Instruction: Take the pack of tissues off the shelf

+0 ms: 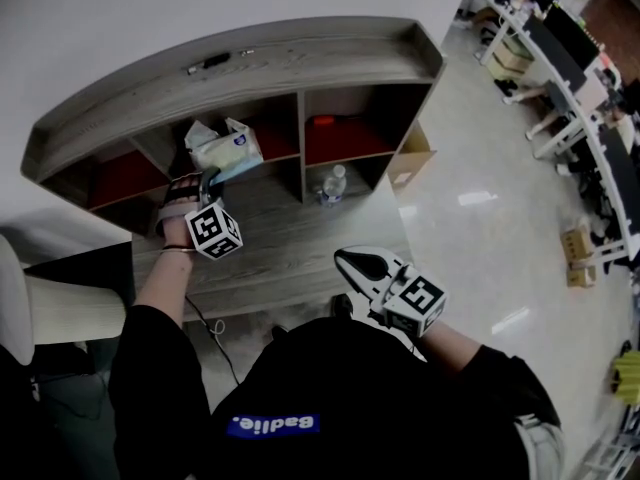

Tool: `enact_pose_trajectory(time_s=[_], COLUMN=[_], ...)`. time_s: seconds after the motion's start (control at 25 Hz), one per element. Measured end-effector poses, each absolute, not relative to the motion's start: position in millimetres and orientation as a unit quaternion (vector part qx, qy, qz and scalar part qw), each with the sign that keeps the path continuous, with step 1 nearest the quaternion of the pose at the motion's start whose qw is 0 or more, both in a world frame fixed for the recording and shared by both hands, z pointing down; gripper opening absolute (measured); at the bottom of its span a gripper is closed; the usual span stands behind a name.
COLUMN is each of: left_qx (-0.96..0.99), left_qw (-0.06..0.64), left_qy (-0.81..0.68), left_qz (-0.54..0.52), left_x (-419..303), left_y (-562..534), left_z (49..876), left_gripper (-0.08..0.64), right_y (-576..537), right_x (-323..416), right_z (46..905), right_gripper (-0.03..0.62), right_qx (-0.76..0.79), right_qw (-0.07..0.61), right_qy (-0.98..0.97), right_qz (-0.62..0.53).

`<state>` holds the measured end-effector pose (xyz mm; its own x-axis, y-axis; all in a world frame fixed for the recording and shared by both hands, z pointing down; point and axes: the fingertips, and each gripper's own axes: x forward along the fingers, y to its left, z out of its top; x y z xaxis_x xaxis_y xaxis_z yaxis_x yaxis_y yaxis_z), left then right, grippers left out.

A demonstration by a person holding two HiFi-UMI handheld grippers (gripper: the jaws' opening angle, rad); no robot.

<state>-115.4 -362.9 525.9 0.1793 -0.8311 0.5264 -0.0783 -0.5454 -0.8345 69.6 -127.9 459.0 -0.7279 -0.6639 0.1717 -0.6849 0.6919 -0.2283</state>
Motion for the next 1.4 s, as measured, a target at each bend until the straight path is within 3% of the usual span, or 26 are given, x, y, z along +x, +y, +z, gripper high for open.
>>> enact_pose_trajectory(time_s=[0.76,1.4], left_qx=[-0.754,-0.841], left_qw=[0.307,0.139], left_qy=[0.401,0.450], left_qz=[-0.420,-0.267], left_x=[-119.2,-113.9], left_y=[-286.4,-208.0], left_z=[478.7,479.8], left_gripper=[0.045,0.044], right_y=[-136.8,-142.0], right_x=[39.1,20.9], right_z=[453.0,457.0], right_gripper=[0.029,0.029], right_qx=[0.339,0.325], right_qw=[0.035,0.037], right_qy=[-0.931,-0.935], right_qz=[0.132,0.139])
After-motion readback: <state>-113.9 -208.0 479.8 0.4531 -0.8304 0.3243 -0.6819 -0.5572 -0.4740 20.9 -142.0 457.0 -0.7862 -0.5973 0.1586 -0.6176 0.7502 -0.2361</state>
